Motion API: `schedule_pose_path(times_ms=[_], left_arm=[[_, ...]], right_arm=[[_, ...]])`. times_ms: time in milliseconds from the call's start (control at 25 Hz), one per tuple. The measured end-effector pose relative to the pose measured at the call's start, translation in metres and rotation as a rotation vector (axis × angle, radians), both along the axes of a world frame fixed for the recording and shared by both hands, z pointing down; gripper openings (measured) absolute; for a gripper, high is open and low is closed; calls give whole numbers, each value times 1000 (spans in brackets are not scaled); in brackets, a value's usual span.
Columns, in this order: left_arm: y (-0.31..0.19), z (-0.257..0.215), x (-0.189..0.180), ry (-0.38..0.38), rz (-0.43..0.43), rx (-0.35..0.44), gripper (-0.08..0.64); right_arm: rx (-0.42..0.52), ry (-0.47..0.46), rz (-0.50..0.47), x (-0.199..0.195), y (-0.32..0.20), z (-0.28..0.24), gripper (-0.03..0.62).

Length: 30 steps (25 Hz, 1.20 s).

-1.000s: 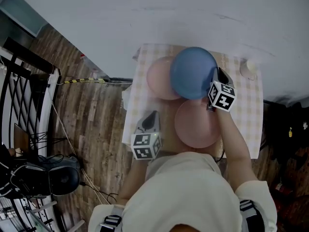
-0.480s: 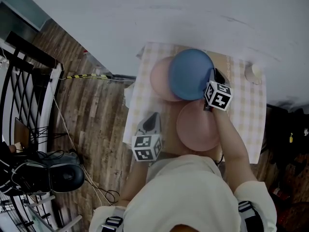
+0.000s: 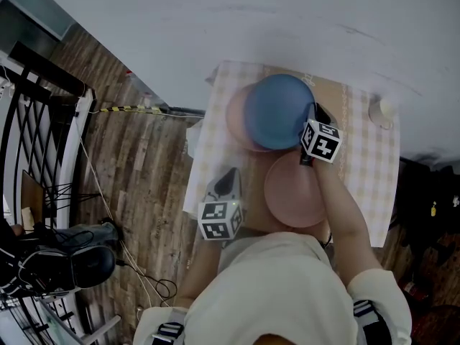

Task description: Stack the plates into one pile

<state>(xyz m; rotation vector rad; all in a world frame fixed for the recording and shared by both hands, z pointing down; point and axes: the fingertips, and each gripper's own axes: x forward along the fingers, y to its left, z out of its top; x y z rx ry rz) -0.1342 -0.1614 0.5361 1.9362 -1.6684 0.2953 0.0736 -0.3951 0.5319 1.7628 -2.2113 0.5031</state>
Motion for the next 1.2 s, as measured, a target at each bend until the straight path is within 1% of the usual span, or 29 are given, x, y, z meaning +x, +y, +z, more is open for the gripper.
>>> schedule_pose_path(times_ms=[360, 880, 1200], left_arm=[[-2, 5, 1, 7, -5, -12, 3], [-4, 12, -3, 9, -15, -30, 3], [-5, 16, -5, 10, -18, -38, 3]], right_arm=[[-47, 23, -30, -16, -4, 21, 11], [-119, 27, -72, -38, -7, 45, 12], [-172, 63, -95, -42, -6, 62, 14]])
